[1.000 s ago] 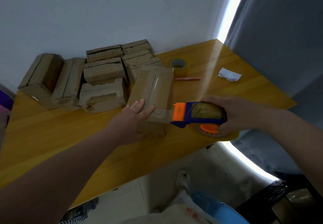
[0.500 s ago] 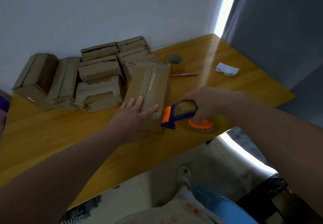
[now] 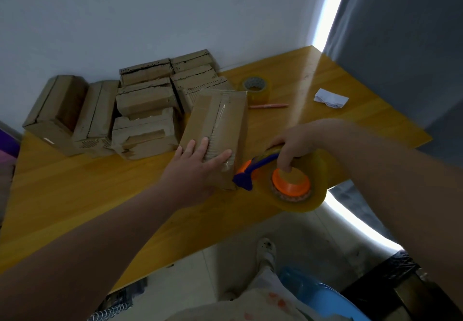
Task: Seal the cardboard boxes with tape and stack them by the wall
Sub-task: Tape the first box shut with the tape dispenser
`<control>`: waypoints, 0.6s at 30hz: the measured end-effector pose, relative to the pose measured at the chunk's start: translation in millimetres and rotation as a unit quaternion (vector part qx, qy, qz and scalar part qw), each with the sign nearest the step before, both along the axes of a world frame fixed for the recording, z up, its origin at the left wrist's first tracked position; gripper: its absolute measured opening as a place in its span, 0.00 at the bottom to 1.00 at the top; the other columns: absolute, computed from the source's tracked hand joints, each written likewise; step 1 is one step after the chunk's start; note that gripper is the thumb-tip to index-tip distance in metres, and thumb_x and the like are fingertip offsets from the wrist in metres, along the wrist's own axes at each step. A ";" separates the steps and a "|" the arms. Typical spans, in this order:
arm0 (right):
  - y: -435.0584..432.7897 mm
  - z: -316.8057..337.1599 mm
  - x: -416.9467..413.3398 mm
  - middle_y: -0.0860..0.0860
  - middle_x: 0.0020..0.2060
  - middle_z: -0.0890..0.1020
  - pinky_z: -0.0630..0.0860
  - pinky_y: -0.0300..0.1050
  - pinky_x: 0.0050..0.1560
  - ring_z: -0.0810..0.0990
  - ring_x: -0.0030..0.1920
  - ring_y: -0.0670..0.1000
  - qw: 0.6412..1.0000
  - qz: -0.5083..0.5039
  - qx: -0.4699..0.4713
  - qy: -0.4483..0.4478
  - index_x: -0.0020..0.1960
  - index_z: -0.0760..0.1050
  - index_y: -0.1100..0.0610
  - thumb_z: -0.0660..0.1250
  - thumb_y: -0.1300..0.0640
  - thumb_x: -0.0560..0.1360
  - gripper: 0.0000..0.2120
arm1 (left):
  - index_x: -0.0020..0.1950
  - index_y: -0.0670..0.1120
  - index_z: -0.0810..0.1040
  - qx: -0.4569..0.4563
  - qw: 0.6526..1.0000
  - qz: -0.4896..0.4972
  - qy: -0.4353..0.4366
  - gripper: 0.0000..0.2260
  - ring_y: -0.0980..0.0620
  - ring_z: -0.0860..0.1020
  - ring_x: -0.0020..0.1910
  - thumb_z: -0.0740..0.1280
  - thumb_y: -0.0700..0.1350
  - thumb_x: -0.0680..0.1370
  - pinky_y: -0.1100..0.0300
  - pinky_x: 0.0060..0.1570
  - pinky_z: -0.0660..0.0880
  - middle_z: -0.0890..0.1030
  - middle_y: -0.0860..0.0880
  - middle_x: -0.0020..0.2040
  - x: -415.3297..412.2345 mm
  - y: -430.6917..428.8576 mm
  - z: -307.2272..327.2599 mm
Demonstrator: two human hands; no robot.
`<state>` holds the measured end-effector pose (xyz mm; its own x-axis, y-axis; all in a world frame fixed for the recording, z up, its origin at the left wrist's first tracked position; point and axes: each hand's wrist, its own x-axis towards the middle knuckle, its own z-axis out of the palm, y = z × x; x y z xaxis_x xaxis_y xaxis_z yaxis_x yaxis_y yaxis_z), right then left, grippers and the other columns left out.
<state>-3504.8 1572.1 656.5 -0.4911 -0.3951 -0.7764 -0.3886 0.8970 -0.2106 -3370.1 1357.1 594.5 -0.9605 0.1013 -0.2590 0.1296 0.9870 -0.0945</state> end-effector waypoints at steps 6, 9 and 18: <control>10.5 -25.3 8.1 0.50 0.62 0.72 0.75 0.49 0.58 0.72 0.58 0.53 0.997 0.021 0.030 0.075 0.71 0.66 0.46 0.76 0.45 0.65 0.38 | 0.74 0.66 0.36 0.002 1.000 0.008 0.016 0.37 0.38 0.45 0.77 0.62 0.58 0.79 0.42 0.74 0.45 0.41 0.43 0.79 1.7 -0.3 -3.6; 23.5 -39.7 6.8 0.52 0.61 0.75 0.77 0.52 0.56 0.75 0.58 0.55 0.981 -0.061 -0.056 0.175 0.74 0.60 0.50 0.73 0.35 0.66 0.43 | 0.75 0.66 0.39 0.007 0.999 0.021 0.037 0.32 0.39 0.47 0.77 0.59 0.54 0.81 0.43 0.74 0.46 0.44 0.44 0.79 0.6 3.0 -5.8; 19.1 -104.1 28.9 0.55 0.57 0.76 0.77 0.51 0.47 0.78 0.53 0.58 0.969 -0.064 -0.045 0.236 0.74 0.57 0.50 0.65 0.54 0.78 0.28 | 0.52 0.40 0.84 0.073 0.965 -0.071 0.243 0.23 0.43 0.84 0.45 0.82 0.36 0.58 0.51 0.39 0.80 0.84 0.41 0.50 3.0 -0.2 -7.4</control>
